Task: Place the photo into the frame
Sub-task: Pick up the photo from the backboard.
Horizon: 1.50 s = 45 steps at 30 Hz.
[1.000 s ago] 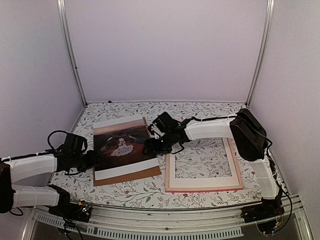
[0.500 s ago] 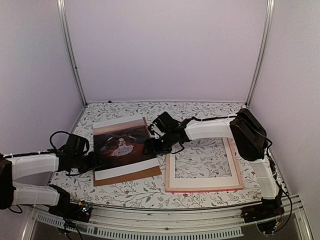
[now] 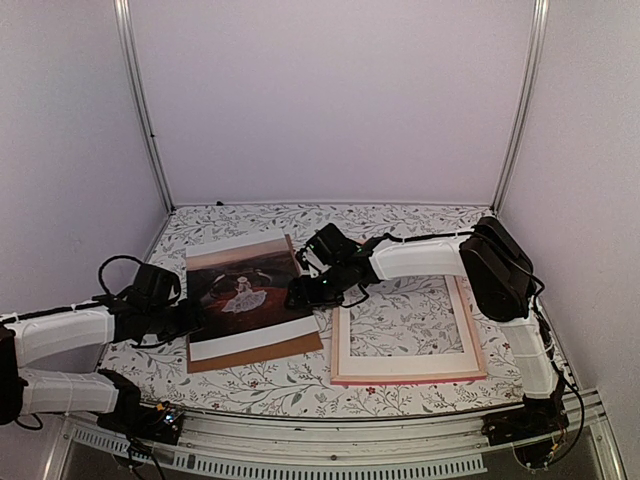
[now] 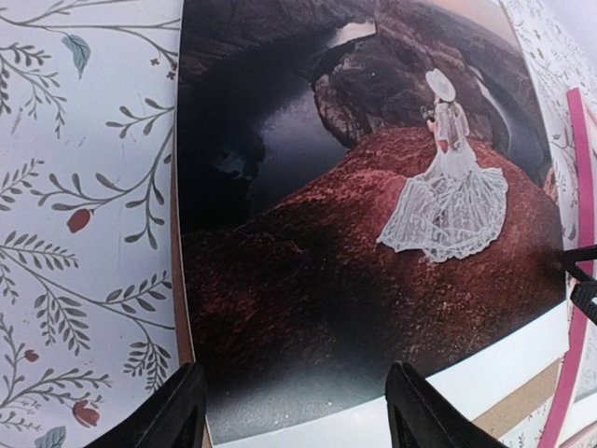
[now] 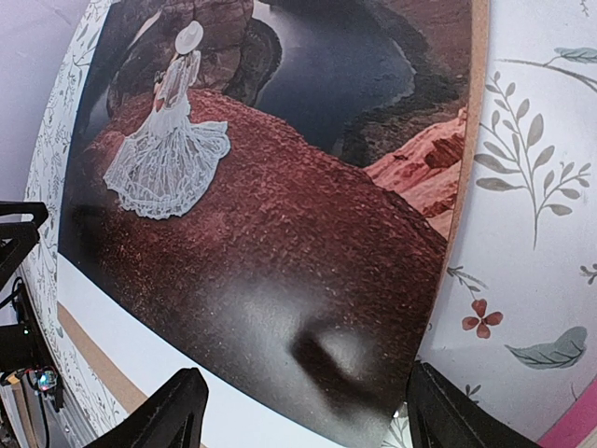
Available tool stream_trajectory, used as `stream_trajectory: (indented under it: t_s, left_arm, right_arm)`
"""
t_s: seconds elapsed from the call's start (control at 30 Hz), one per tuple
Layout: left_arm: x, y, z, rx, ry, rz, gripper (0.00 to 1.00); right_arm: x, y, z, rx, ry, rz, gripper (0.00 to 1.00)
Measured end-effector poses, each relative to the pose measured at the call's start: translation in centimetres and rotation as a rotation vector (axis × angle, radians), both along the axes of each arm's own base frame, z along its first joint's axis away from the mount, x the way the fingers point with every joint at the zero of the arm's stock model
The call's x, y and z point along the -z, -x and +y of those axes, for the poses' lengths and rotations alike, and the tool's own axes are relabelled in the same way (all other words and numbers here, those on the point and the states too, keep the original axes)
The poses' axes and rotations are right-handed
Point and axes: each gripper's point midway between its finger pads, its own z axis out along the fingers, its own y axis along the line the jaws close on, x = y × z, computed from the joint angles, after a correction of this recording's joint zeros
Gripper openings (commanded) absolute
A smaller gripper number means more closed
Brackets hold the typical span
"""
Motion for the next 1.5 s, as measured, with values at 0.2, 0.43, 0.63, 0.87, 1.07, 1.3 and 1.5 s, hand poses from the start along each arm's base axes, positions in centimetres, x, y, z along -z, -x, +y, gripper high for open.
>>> stream_trajectory:
  t_s: [0.2, 0.43, 0.63, 0.87, 1.07, 1.3, 1.5]
  left_arm:
    - [0.5, 0.2, 0.0, -0.004, -0.005, 0.019, 0.69]
    - [1.2, 0.3, 0.2, -0.012, -0.017, 0.044, 0.69]
    - [1.4, 0.4, 0.2, -0.013, -0.021, 0.051, 0.68]
    - [1.6, 0.1, 0.0, -0.011, -0.015, 0.048, 0.68]
    - [1.6, -0.2, -0.2, -0.015, 0.005, 0.027, 0.68]
    - [1.5, -0.7, -0.8, -0.014, 0.05, -0.009, 0.68]
    - [1.4, -0.8, -1.4, -0.002, 0.081, -0.019, 0.67]
  right_arm:
    - [0.0, 0.0, 0.0, 0.0, 0.0, 0.0, 0.77]
    - [0.0, 0.0, 0.0, 0.0, 0.0, 0.0, 0.77]
    - [0.0, 0.0, 0.0, 0.0, 0.0, 0.0, 0.77]
    - [0.0, 0.0, 0.0, 0.0, 0.0, 0.0, 0.77]
    - [0.1, 0.0, 0.0, 0.007, -0.003, 0.005, 0.75]
    - [0.2, -0.1, -0.2, 0.028, -0.009, 0.015, 0.7]
    - [0.2, -0.2, -0.7, 0.047, -0.017, 0.018, 0.68]
